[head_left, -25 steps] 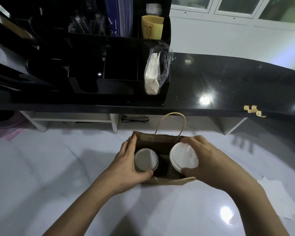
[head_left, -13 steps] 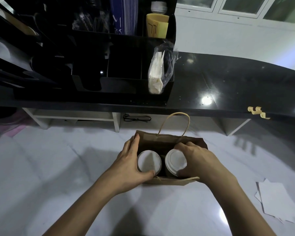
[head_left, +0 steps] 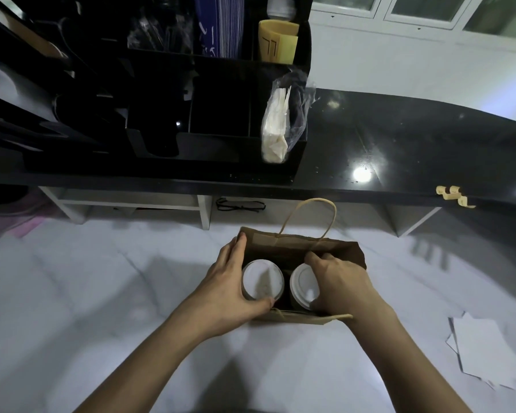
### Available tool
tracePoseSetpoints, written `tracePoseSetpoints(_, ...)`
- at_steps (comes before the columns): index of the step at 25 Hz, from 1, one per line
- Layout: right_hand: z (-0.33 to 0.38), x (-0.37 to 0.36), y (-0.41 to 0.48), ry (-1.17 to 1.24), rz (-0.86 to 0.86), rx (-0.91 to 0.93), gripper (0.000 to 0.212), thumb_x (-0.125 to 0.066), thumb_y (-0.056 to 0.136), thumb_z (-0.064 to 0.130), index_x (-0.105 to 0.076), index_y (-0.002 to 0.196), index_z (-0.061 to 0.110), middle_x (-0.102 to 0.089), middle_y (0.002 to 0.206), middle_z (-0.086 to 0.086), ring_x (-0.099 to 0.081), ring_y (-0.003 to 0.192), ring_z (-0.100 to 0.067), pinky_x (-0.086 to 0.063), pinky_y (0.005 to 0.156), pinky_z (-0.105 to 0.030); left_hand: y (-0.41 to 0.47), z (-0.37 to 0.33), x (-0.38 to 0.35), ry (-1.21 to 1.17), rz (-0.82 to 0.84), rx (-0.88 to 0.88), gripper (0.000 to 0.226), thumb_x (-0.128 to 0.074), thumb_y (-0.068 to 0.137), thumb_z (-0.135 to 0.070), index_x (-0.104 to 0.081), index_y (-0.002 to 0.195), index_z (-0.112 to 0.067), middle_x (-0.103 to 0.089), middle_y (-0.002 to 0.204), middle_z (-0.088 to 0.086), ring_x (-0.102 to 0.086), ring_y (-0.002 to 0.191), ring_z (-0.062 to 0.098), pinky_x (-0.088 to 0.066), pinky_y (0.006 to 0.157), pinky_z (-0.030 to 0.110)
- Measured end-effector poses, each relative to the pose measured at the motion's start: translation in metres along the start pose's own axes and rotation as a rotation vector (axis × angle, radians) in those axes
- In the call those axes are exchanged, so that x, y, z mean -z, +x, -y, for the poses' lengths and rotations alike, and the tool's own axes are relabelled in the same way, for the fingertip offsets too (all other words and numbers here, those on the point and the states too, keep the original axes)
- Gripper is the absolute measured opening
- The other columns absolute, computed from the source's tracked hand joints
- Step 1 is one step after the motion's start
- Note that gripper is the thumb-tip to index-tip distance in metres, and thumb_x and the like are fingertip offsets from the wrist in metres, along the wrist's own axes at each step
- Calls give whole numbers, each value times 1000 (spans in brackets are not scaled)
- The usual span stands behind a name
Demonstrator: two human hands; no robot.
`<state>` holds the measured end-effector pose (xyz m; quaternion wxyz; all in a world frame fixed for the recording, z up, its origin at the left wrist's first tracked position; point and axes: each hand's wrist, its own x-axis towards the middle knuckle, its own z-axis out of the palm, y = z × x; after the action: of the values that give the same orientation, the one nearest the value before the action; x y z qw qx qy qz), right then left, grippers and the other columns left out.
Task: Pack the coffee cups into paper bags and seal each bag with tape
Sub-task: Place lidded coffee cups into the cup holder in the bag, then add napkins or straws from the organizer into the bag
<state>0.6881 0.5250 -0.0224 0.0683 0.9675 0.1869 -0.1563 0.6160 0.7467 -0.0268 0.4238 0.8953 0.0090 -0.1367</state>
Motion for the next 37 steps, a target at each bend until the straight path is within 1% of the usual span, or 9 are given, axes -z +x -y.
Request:
tracePoseSetpoints(5,5,-8,6,-30,1,16,60,-74,81,26,-46,134,23,-62,116,-3,-66,101,-26,-50,76,-32,-1,0,0,0,-6,-6,120,-73,78,-56,18,156,-40,10,160,-29,-8,152,7,-27,119,31)
tracePoseSetpoints(11,0,-9,13,63,19,23,61,-77,78,34,-48,131,25,-62,119,-3,-65,104,-26,-54,80,-35,0,2,-1,-14,-11,-16,118,-71,78,-57,17,156,-40,12,160,-30,-5,152,5,-25,119,29)
tracePoseSetpoints(16,-5,-2,3,206,31,36,75,-74,84,43,-40,149,29,-51,141,-1,-50,128,-25,-49,100,-37,0,5,0,-11,-29,-14,120,-70,77,-60,17,156,-38,10,161,-28,-7,152,5,-26,119,30)
tracePoseSetpoints(18,-7,6,-5,254,-109,76,61,-70,89,40,-48,145,30,-54,137,3,-51,126,-23,-45,100,-35,1,7,2,-14,-33,-8,120,-72,78,-59,16,157,-37,8,162,-26,-9,152,6,-26,118,28)
tracePoseSetpoints(20,-12,10,-16,231,-356,96,44,-72,87,32,-63,129,30,-57,128,2,-55,118,-26,-43,95,-37,1,8,3,-11,-39,-12,120,-72,78,-58,15,157,-35,7,162,-24,-10,151,6,-24,118,26)
tracePoseSetpoints(23,-21,2,-29,238,-549,-56,40,-77,78,24,-68,117,30,-48,142,-10,-49,126,-34,-38,100,-45,0,11,5,-10,-52,-15,120,-72,79,-58,15,157,-35,6,163,-23,-9,152,5,-22,117,24)
tracePoseSetpoints(26,-22,-14,-31,347,-501,-151,45,-73,85,24,-63,128,30,-41,151,-10,-49,130,-34,-40,102,-48,-2,14,10,-4,-63,7,119,-72,79,-58,13,158,-34,7,164,-22,-8,152,6,-20,118,24)
tracePoseSetpoints(30,-13,-19,-26,561,-451,-153,52,-65,90,20,-55,141,28,-47,149,2,-52,128,-26,-45,104,-46,-6,19,16,7,-72,20,119,-73,78,-57,12,158,-34,7,164,-20,-8,153,8,-22,119,27)
tracePoseSetpoints(37,3,-9,-19,612,-388,-140,51,-58,96,22,-50,145,28,-51,148,9,-52,129,-18,-45,106,-41,-12,28,29,15,-75,48,119,-72,78,-58,13,158,-35,10,164,-23,-10,153,9,-26,120,32)
